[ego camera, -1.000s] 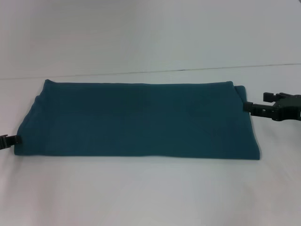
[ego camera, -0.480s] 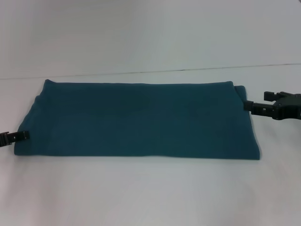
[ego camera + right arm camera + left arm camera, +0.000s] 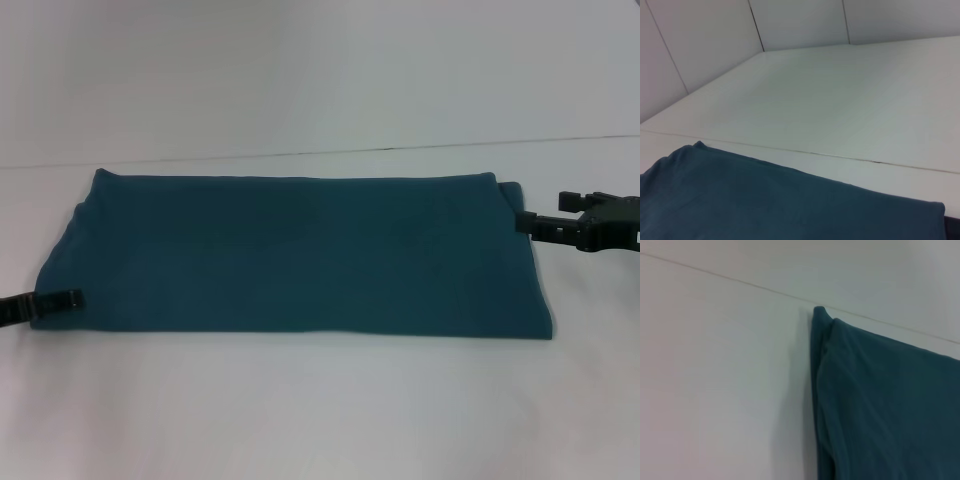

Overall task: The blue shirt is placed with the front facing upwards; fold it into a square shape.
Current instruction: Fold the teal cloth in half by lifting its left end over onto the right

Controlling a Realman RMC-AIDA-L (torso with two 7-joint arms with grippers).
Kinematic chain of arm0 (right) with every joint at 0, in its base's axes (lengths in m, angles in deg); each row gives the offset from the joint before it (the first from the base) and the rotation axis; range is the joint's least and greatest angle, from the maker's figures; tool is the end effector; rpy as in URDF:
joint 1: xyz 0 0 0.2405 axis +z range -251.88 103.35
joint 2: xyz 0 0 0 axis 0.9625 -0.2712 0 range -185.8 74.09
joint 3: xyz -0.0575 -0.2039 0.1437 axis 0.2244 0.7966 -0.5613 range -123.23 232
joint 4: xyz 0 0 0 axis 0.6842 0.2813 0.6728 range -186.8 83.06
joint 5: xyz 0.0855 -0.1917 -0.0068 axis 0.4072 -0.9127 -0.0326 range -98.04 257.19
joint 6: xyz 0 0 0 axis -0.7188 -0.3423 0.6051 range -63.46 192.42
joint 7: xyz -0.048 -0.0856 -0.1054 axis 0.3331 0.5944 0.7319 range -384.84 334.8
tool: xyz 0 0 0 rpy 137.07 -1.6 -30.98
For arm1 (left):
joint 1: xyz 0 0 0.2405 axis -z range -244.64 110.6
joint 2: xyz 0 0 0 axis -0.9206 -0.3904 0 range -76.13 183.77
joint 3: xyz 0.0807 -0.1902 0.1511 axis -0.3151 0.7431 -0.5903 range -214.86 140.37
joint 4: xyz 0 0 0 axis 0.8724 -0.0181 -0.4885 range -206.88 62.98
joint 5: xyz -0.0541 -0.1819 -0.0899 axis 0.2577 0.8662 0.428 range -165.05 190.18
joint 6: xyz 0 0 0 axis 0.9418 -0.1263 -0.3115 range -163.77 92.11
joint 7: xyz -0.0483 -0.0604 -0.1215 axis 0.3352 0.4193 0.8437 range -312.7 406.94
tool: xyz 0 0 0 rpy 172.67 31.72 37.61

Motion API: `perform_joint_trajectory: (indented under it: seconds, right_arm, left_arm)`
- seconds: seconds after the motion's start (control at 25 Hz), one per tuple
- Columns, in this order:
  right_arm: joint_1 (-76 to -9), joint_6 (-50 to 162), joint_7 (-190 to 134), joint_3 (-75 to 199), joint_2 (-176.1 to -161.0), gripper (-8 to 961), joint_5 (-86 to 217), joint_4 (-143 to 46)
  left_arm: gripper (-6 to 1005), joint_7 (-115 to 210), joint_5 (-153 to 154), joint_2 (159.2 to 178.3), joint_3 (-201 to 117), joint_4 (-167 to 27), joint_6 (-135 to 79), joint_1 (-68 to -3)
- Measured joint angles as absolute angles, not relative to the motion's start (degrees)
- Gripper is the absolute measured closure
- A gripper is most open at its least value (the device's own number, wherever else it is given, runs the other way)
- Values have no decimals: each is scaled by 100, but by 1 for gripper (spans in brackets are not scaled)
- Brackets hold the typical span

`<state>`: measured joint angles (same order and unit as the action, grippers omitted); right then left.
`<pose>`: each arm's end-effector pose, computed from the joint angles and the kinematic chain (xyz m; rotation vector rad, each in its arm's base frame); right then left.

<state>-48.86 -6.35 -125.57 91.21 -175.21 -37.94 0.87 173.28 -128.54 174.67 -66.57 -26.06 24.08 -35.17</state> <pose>0.3064 0.3630 0.0674 -2.2168 0.9573 0.4981 -0.3443 0.3722 0.0411 -1.9090 -1.4874 -0.2944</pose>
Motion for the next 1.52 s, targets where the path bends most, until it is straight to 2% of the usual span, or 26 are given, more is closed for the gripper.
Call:
perform_joint_trajectory:
  seconds: [0.48, 0.84, 1.24, 1.48, 1.52]
  right_arm:
    - [-4878, -628, -12557, 9121, -17512, 38, -3793, 69]
    - [-4895, -592, -12557, 9121, -17512, 38, -3793, 60]
    - [-4904, -588, -12586, 9121, -17518, 37, -3793, 65]
    - [-4900, -589, -12615, 9129, -17521, 37, -3793, 93]
    - [-4899, -590, -12617, 9129, -17521, 37, -3793, 94]
  left_arm:
    - [131, 17301, -12855, 17499, -6830, -2668, 2384, -3500]
    - [288, 17289, -12928, 17501, -6869, -2678, 2349, -3481]
    - [734, 17289, -12938, 17493, -6866, -2678, 2256, -3482]
    - [960, 17289, -12938, 17493, -6868, -2678, 2252, -3485]
    - [965, 17289, -12938, 17493, -6868, -2678, 2252, -3486]
